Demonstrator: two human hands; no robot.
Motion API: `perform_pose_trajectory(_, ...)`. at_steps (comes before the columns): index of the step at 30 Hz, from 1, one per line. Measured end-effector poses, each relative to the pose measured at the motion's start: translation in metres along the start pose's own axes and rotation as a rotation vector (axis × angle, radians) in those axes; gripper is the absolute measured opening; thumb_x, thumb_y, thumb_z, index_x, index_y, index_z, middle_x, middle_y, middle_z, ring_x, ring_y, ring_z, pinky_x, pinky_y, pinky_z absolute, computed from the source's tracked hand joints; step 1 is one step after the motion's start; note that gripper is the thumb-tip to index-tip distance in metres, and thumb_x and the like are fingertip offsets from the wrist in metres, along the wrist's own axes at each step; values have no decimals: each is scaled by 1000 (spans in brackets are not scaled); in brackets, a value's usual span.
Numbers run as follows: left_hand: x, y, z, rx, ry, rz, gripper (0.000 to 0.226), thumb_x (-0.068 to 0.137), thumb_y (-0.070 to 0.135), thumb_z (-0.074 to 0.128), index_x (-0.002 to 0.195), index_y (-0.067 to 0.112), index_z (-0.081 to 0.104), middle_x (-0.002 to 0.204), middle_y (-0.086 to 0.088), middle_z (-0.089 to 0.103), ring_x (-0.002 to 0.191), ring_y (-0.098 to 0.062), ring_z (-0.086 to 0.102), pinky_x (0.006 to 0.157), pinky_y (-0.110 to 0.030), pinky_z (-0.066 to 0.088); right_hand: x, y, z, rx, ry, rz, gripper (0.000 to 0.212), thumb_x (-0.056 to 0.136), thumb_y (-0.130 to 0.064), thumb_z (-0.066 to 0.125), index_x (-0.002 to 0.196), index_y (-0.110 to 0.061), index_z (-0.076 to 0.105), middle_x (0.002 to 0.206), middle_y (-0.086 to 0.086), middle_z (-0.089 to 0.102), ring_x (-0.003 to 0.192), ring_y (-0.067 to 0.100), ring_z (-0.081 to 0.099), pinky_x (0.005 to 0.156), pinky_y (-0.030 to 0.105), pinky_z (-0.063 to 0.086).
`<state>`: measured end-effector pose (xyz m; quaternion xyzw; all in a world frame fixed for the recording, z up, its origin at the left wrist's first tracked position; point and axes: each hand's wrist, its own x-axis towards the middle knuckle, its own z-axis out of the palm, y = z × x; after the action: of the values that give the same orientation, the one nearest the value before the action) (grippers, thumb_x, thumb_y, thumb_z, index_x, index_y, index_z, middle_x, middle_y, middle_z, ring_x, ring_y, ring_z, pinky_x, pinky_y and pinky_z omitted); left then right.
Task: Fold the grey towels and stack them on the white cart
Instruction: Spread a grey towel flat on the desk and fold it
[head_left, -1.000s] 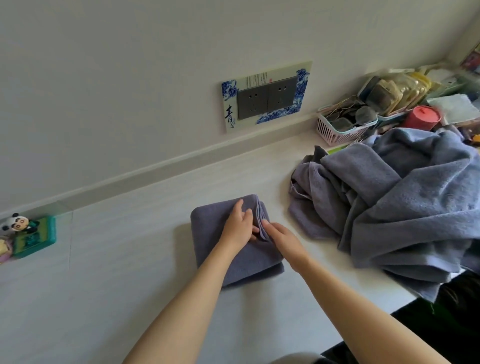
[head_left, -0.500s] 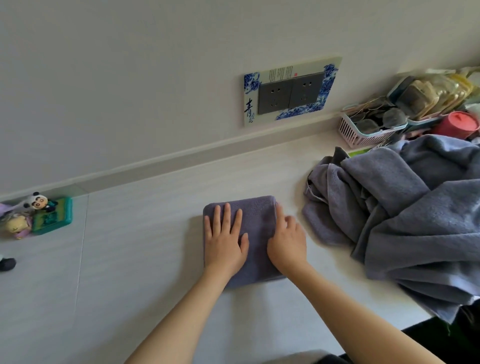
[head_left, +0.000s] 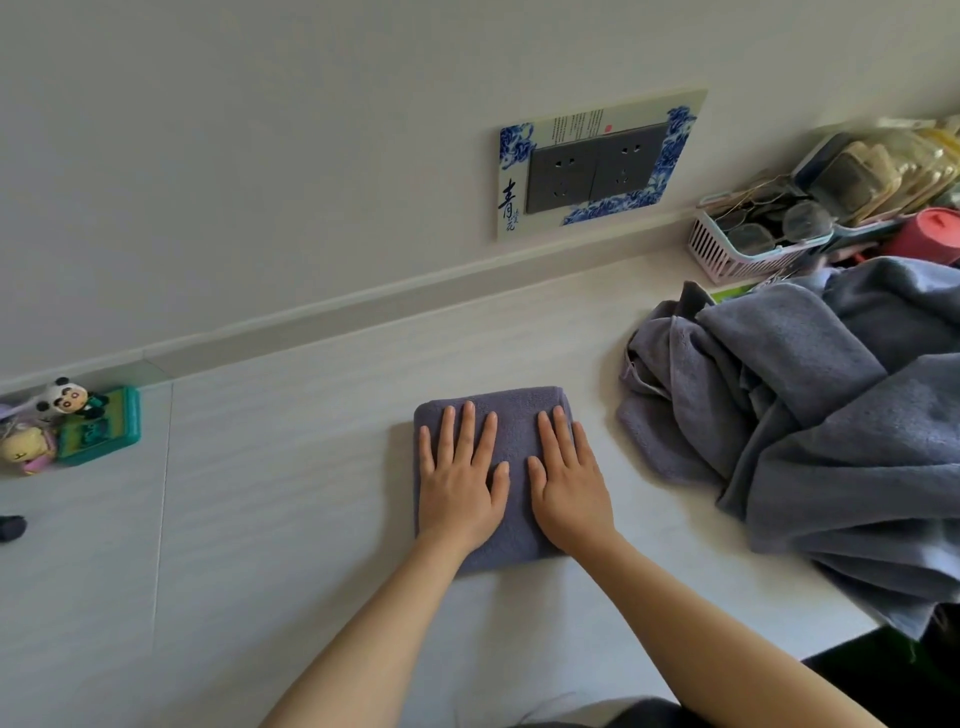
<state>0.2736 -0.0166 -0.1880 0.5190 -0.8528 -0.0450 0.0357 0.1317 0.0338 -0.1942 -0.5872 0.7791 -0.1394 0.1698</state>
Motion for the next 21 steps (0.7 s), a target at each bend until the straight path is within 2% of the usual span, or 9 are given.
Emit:
perform_pose_trajectory(3, -1, -8, 1, -42, -18, 30, 58, 91, 43, 32, 143, 18, 38, 151, -9, 33, 141, -26, 20, 110, -52, 13, 2, 1, 3, 21, -35, 12, 69, 91, -45, 5, 148, -8, 10, 157, 4, 7, 146, 17, 5, 118, 33, 0)
perform_pose_trajectory(5, -1, -11, 1, -111, -2, 40, 55, 91, 39, 33, 141, 19, 42, 150, -9, 35, 140, -25, 19, 110, -50, 12, 2, -2, 0, 58, -41, 42, 72, 89, -49, 4, 150, -12, 11, 158, 3, 6, 145, 22, 12, 118, 34, 7)
perform_pose_trajectory(7, -6, -14, -1, -221, 50, 22, 55, 88, 37, 36, 138, 17, 47, 149, -14, 36, 139, -28, 20, 112, -49, 13, -3, -8, -7, 107, -47, 114, 67, 92, -52, 15, 150, -21, 13, 159, 6, 4, 141, 28, 20, 115, 35, 15)
perform_pose_trajectory(9, -11, -13, -3, -334, 99, -84, 57, 84, 37, 42, 135, 13, 50, 146, -22, 38, 134, -37, 32, 109, -49, 27, -5, -11, -16, 167, -62, 225, 60, 95, -48, 35, 149, -28, 18, 156, 13, 14, 136, 32, 25, 110, 40, 22)
perform_pose_trajectory(11, -22, -14, -12, -480, 118, -289, 62, 82, 37, 52, 138, 10, 46, 140, -22, 42, 125, -41, 43, 102, -47, 38, -9, -13, -25, 223, -35, 278, 64, 92, -46, 48, 147, -28, 22, 143, 17, 35, 128, 35, 34, 104, 42, 30)
perform_pose_trajectory(14, -32, -25, -23, -837, -43, -609, 67, 79, 41, 68, 134, 12, 43, 130, -10, 53, 117, -29, 52, 98, -39, 44, -7, -13, -37, 455, -87, 448, 82, 81, -46, 66, 144, -17, 22, 135, 15, 46, 120, 34, 45, 97, 42, 40)
perform_pose_trajectory(17, -40, -37, -36, -1212, -220, -837, 76, 59, 53, 78, 117, 11, 51, 115, -6, 64, 101, -23, 62, 90, -41, 51, -6, -11, -51, 673, -277, 663, 72, 75, -50, 72, 125, -6, 43, 120, 12, 56, 99, 28, 55, 78, 39, 48)
perform_pose_trajectory(19, -43, -41, -44, -1397, -345, -888, 74, 59, 48, 83, 114, 6, 57, 107, -7, 68, 95, -23, 66, 82, -37, 54, -7, -10, -52, 738, -359, 716, 66, 74, -51, 72, 116, -5, 51, 113, 10, 58, 98, 28, 56, 75, 39, 47)
perform_pose_trajectory(21, -50, -45, -56, -1524, -389, -907, 54, 71, 35, 80, 111, 5, 59, 100, -8, 70, 89, -22, 67, 70, -31, 53, -3, -12, -52, 793, -418, 672, 64, 72, -50, 74, 111, -3, 55, 109, 9, 61, 97, 27, 59, 81, 40, 50)
